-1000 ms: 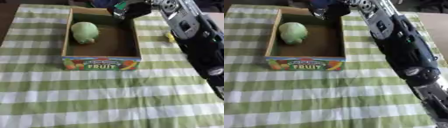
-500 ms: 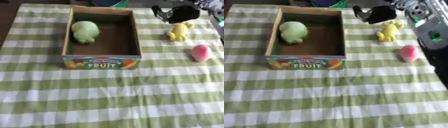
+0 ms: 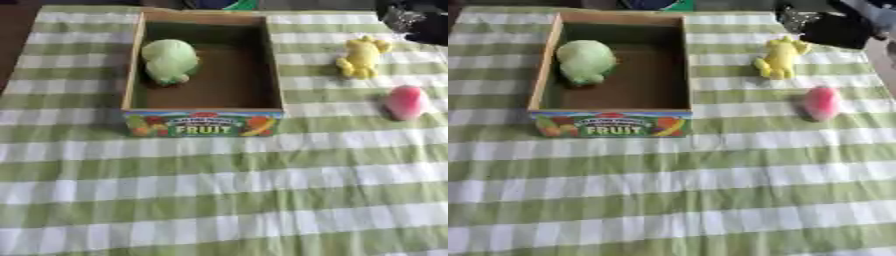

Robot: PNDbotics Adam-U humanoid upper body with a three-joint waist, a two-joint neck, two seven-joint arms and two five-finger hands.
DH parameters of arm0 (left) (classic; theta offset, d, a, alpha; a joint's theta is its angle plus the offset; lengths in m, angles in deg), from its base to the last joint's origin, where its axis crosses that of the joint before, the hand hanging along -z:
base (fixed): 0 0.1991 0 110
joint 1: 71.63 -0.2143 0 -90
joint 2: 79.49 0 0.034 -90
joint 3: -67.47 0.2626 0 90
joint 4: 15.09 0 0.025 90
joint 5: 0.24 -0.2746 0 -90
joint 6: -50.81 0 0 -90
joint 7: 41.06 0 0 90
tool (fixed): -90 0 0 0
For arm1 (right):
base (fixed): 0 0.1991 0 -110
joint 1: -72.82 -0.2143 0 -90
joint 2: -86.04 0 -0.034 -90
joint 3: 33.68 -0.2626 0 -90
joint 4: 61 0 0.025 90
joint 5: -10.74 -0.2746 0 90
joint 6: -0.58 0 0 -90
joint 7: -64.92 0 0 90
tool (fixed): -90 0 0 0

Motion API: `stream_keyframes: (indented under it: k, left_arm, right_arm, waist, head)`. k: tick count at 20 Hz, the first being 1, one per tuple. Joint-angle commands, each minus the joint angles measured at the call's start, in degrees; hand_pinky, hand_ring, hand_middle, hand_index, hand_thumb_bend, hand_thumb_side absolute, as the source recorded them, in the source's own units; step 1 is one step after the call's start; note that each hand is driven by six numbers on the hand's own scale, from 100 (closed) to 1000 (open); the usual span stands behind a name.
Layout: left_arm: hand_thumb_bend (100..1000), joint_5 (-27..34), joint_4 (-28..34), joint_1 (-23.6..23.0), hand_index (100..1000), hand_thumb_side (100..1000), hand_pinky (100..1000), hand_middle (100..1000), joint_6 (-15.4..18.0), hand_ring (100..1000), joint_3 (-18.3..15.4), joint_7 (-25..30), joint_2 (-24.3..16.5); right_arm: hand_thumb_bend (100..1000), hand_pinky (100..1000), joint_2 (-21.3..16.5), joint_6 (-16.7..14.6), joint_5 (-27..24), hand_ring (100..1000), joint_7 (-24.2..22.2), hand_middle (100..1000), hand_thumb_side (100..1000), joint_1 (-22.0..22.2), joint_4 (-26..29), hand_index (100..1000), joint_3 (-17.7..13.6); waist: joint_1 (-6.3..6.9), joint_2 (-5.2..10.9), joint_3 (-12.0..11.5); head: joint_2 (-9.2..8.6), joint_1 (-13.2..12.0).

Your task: Pick up objects on the table and place them in the box.

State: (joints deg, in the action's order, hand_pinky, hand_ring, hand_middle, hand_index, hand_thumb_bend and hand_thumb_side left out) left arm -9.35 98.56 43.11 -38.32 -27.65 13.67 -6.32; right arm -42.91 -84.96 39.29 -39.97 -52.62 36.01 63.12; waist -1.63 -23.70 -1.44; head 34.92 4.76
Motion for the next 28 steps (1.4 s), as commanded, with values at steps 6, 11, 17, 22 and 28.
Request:
stream_keyframes:
  k: [6, 11, 17, 22, 28]
  left_arm:
    - [100, -0.2, 0.9, 0.7, 963, 952, 550, 803, 0.1, 789, -0.5, -0.1, -2.0]
    - [100, -0.1, 0.9, 1.1, 963, 948, 550, 801, 0.1, 790, -0.3, 0.1, -2.1]
    - [100, 0.1, 0.9, 2.0, 963, 947, 550, 802, 0.4, 792, 0.1, 0.6, -2.2]
    - [100, 0.0, 0.9, 2.2, 963, 946, 549, 802, 0.6, 792, 0.2, 0.7, -2.1]
    - [100, 0.1, 0.9, 2.3, 963, 945, 548, 801, 0.4, 792, 0.3, 0.8, -1.8]
  right_arm:
    - [254, 951, -5.2, -2.6, 0.7, 941, 0.2, 920, 678, 9.0, -1.6, 1000, -1.9]
    - [223, 946, -6.2, -2.7, 1.7, 937, 1.1, 917, 596, 15.6, -2.0, 1000, -4.0]
    - [229, 942, -7.0, -1.8, 1.3, 933, 0.7, 912, 566, 21.9, -3.0, 1000, -5.4]
    - [258, 932, -6.7, -0.7, 0.1, 926, 0.9, 906, 574, 22.1, -5.0, 1000, -5.2]
    - [267, 927, -6.4, -0.3, -0.5, 918, 0.8, 898, 579, 20.3, -8.1, 1000, -4.0]
  waist:
    - [0.25, 0.95, -0.4]
    - [0.2, 0.98, -1.2]
    - [0.12, 0.88, -2.0]
    - [0.27, 0.6, -2.2]
    - [0.45, 0.17, -2.6]
  head:
    - [-0.59, 0.0]
    - [-0.55, 0.6]
    - [0.03, 1.9]
    - [0.27, 3.0]
    - [0.07, 4.0]
